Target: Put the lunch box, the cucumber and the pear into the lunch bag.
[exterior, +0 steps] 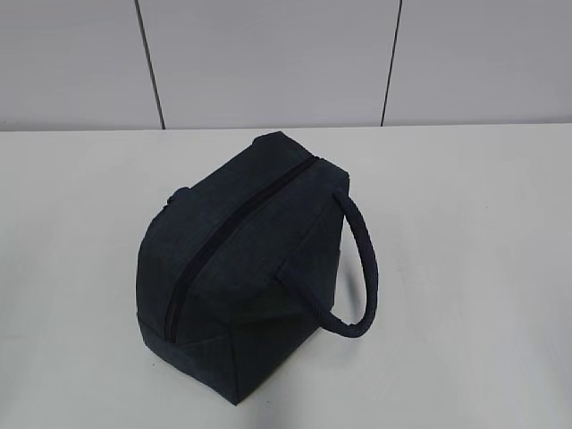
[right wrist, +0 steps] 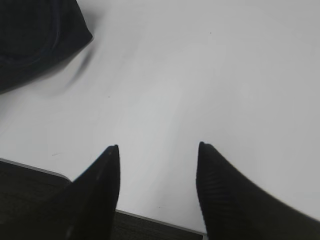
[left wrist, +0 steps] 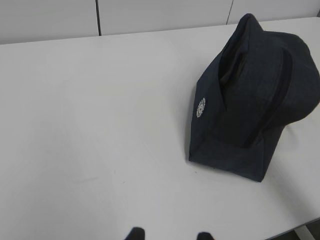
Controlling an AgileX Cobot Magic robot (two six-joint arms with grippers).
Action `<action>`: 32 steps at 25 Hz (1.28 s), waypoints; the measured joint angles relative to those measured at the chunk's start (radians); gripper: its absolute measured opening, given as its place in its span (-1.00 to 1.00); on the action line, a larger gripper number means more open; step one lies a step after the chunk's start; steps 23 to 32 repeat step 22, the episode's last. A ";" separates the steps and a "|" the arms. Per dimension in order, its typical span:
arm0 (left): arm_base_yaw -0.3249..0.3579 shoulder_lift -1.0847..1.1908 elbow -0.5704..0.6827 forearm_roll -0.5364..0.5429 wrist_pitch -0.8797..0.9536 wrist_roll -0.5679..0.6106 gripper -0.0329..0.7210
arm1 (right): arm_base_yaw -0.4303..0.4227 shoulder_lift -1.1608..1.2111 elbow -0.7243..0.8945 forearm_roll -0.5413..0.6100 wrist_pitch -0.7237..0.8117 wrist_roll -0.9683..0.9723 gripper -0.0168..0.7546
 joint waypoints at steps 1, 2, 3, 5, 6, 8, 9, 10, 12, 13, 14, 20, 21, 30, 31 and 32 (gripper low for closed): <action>0.008 -0.009 0.000 0.000 0.000 0.000 -0.37 | 0.000 0.000 0.000 0.000 0.000 0.000 0.07; 0.022 -0.022 0.000 0.000 0.000 0.000 -0.37 | -0.005 0.000 0.000 -0.002 0.000 0.000 0.07; 0.047 -0.036 0.000 -0.001 0.000 0.000 -0.37 | -0.013 0.000 0.000 -0.002 0.000 0.000 0.07; 0.125 -0.087 0.000 0.000 0.000 0.000 -0.37 | -0.062 -0.002 0.000 -0.004 0.000 0.000 0.07; 0.161 -0.115 0.000 0.000 0.002 0.000 -0.37 | -0.091 -0.002 0.000 -0.006 0.000 0.000 0.07; 0.236 -0.138 -0.001 0.000 0.006 0.000 -0.37 | -0.136 -0.002 0.000 -0.007 0.000 0.000 0.07; 0.265 -0.139 -0.001 0.000 0.006 0.000 -0.37 | -0.149 -0.002 0.000 -0.009 0.000 0.000 0.07; 0.280 -0.141 -0.001 -0.001 0.005 0.000 -0.37 | -0.154 -0.002 0.000 -0.008 0.000 0.000 0.07; 0.292 -0.141 -0.001 -0.001 0.005 0.000 -0.36 | -0.158 -0.002 0.000 -0.008 -0.002 0.002 0.07; 0.292 -0.141 -0.001 -0.001 0.005 0.000 -0.36 | -0.158 -0.002 0.000 -0.008 -0.002 0.002 0.07; 0.293 -0.141 -0.001 -0.001 0.005 0.000 -0.36 | -0.158 -0.002 0.000 -0.008 -0.002 0.002 0.07; 0.293 -0.142 -0.001 -0.001 0.005 0.000 -0.36 | -0.158 -0.002 0.000 -0.008 -0.002 0.002 0.07; 0.293 -0.142 -0.001 -0.001 0.005 0.000 -0.36 | -0.158 -0.002 0.000 -0.008 -0.002 0.002 0.07; 0.293 -0.142 -0.001 -0.001 0.005 0.000 -0.36 | -0.158 -0.002 0.000 -0.008 -0.002 0.004 0.07; 0.293 -0.142 -0.001 -0.001 0.005 0.000 -0.36 | -0.158 -0.002 0.000 -0.008 -0.002 0.004 0.07; 0.293 -0.142 -0.001 -0.001 0.005 0.000 -0.36 | -0.158 -0.002 0.000 -0.008 -0.002 0.004 0.07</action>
